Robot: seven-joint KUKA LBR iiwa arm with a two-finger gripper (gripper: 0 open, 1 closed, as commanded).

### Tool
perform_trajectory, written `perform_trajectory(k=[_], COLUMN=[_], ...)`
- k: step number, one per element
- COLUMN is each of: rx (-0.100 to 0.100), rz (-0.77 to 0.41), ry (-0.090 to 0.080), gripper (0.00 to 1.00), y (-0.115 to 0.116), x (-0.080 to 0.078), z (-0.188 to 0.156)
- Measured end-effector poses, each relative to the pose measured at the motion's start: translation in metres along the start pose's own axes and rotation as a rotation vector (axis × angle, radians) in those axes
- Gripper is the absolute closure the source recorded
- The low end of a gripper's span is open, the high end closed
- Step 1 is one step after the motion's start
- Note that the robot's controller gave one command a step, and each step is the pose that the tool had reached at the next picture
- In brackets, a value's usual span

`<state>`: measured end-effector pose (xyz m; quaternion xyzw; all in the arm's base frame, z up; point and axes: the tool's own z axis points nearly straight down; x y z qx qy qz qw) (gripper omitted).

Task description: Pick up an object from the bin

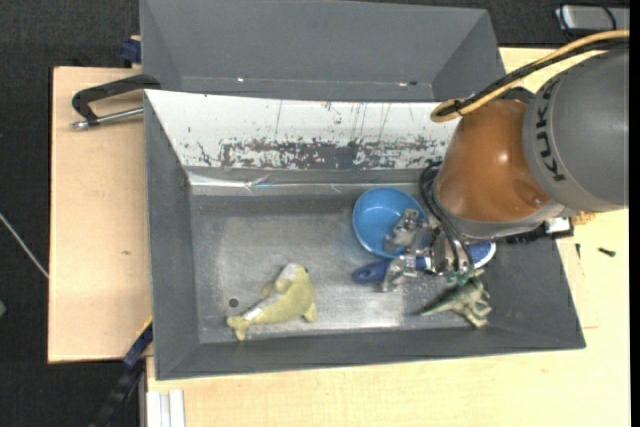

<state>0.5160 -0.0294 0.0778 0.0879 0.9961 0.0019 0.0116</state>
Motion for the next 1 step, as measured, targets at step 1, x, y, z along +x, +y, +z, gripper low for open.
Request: perform_trajectory(k=[1], rx=[0.003], rz=[-0.018], ry=[0.009], gripper=[1.0], y=[0.0047], x=[-0.003], z=[-0.136])
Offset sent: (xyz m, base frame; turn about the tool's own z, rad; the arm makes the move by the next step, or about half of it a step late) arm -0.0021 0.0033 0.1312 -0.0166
